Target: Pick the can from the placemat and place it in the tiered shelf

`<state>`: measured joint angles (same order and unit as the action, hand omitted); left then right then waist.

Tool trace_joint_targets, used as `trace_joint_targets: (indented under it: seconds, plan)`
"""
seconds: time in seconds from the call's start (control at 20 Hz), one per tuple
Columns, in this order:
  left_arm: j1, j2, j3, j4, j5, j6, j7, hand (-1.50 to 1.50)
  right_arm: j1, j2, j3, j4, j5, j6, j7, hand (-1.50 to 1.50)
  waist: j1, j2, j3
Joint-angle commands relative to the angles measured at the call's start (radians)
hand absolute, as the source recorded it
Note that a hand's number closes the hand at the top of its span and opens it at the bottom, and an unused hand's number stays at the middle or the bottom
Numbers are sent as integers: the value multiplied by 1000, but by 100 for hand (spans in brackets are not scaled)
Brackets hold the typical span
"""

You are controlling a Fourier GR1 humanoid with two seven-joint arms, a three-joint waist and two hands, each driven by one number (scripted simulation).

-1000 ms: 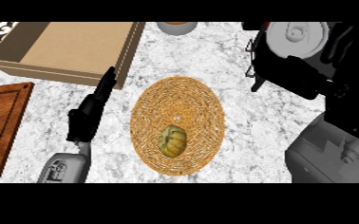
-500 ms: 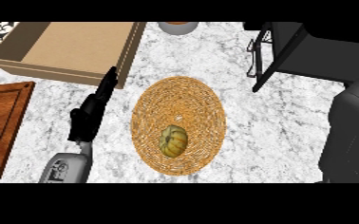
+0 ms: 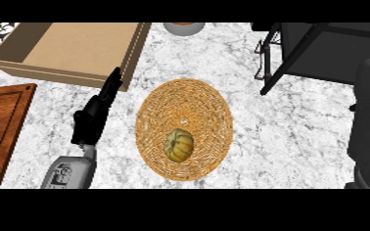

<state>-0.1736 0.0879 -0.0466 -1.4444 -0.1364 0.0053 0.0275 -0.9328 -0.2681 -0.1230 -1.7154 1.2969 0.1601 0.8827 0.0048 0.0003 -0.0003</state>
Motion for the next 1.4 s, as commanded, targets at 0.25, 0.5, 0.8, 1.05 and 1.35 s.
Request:
trace_joint_targets:
  seconds: [0.25,0.5,0.8,1.05,1.35]
  plan:
    - [13,-16,-14,-44,-12,7,24,0,22,-73,12,266,42,-232,-186,150,10,3,0]
    - [32,2,-1,-53,8,-27,17,0,-2,-63,-65,383,9,-407,-212,150,10,2,0]
    - [34,-22,-19,-84,-11,-1,35,0,34,-72,-195,395,-246,-545,-379,150,9,1,1]
    - [-50,-15,25,77,-16,-1,-39,0,4,-104,-198,476,-291,-581,-427,150,-1,2,0]
    - [14,-12,8,1,-7,-21,-23,0,59,-177,-208,581,-110,-583,-288,150,5,1,-1]
